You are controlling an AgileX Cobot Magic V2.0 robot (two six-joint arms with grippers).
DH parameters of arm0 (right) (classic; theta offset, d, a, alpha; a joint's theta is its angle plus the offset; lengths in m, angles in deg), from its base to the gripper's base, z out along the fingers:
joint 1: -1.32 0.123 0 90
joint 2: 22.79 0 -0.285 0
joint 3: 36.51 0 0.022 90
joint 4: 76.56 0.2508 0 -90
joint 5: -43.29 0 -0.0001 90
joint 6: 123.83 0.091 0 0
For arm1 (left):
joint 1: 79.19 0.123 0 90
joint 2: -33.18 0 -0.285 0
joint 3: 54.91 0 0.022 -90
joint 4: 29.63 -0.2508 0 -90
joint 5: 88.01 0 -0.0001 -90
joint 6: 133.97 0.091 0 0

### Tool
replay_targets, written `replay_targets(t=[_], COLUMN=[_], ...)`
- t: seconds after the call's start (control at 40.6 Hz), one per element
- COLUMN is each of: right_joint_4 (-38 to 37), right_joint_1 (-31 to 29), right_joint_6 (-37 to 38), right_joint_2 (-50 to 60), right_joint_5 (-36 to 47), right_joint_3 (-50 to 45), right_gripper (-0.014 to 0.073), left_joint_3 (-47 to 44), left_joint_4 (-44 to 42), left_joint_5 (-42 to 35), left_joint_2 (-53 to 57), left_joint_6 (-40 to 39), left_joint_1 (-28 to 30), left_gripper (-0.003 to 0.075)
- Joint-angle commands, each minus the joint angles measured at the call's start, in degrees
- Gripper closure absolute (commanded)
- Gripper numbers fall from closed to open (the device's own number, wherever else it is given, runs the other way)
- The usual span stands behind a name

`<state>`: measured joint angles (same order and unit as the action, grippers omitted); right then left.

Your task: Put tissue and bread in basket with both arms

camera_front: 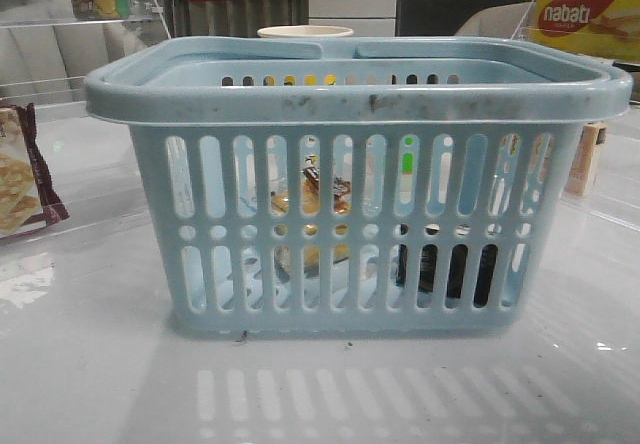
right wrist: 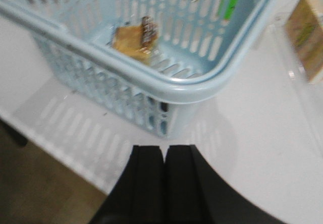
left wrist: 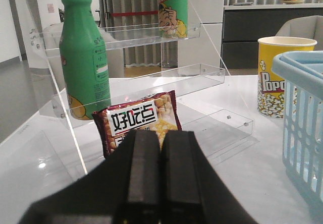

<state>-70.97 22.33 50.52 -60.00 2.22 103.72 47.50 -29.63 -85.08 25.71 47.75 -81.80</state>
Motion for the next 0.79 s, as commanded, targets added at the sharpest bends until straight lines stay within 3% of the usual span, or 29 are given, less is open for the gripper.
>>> replay_targets(t=[0.0,0.271,0.542,0.764], right_joint_4=[-0.7,-0.8,-0.8,-0.8], right_joint_1=[-6.9,-20.2,-21.3,-21.3], right_joint_6=[-0.6,-0.6,-0.6,-0.6], right_joint_2=[5.8,22.7,31.2,31.0], right_joint_5=[11.7,33.3,44.0,42.7], right_joint_3=[-4.1,-25.3,-39.5,-39.1], right_gripper=[0.0538,0.0538,0.0538,0.0538], left_joint_3=[-0.1,-0.1,-0.1,-0.1], left_joint_4=[0.4,0.4,0.4,0.4], left_joint_5=[-5.1,-5.1,-5.1,-5.1], left_joint_2=[1.1,1.1,1.1,1.0], left_joint_6=[0.0,0.0,0.0,0.0], left_joint_1=[-0.4,-0.3,-0.3,-0.3], left_gripper=[0.0629,0.0629,0.0629,0.0629])
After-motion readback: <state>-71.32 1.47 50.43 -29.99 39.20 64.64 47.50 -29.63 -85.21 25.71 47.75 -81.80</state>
